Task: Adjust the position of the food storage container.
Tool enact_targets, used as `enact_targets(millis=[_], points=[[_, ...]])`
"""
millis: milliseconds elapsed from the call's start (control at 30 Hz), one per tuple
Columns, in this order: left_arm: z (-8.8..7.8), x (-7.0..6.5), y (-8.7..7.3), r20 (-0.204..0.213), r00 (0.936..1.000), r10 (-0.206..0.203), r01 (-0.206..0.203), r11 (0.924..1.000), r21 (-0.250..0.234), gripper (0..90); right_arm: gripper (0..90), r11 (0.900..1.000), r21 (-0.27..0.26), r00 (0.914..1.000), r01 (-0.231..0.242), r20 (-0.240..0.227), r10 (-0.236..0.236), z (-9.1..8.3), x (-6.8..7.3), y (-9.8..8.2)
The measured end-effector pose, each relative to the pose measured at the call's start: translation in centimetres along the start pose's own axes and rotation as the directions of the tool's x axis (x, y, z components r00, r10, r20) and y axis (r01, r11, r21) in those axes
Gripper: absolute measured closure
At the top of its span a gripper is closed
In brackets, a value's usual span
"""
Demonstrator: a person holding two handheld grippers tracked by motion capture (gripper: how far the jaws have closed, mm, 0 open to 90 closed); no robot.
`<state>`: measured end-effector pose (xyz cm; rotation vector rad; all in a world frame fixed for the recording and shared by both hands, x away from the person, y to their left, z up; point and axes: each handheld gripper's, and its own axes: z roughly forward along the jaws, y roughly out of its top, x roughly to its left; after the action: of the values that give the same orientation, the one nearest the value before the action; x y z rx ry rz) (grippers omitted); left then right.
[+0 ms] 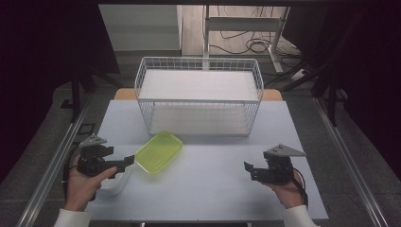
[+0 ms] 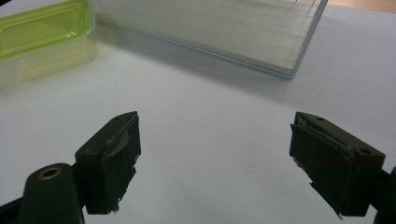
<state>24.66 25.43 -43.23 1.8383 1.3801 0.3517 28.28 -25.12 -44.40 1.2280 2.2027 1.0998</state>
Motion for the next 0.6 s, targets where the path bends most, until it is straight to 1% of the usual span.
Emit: enact_targets(millis=[133, 300, 400, 500, 600], points=[[0.3, 0.1, 0.1, 0.001, 1.0, 0.001, -0.001, 1.0, 0.007, 10.9, 16.8, 1.0, 0.029, 1.0, 0.004, 0.0, -0.004, 0.1, 0.1, -0.2], [0.6, 0.0, 0.7, 0.007, 1.0, 0.004, -0.005, 1.0, 0.007, 11.3, 16.8, 1.0, 0.026, 1.0, 0.0, 0.001, 0.0, -0.2, 0.1, -0.5], [0.6, -0.3, 1.1, 0.012, 0.9999, 0.008, -0.008, 0.9999, 0.007, 11.7, 16.7, 0.999, 0.032, 1.0, 0.003, 0.008, -0.003, -0.4, -0.1, -0.9], [0.4, -0.7, 1.3, 0.017, 0.9995, 0.026, -0.026, 0.9995, 0.019, 12.2, 16.6, 0.999, 0.04, 0.9999, -0.001, 0.016, 0.0, -0.5, -0.3, -0.9], [0.3, -0.9, 1.2, 0.024, 0.9992, 0.03, -0.031, 0.9994, 0.018, 13.8, 16.6, 0.999, 0.042, 1.0, 0.001, 0.009, -0.001, -0.5, -0.4, -0.7]])
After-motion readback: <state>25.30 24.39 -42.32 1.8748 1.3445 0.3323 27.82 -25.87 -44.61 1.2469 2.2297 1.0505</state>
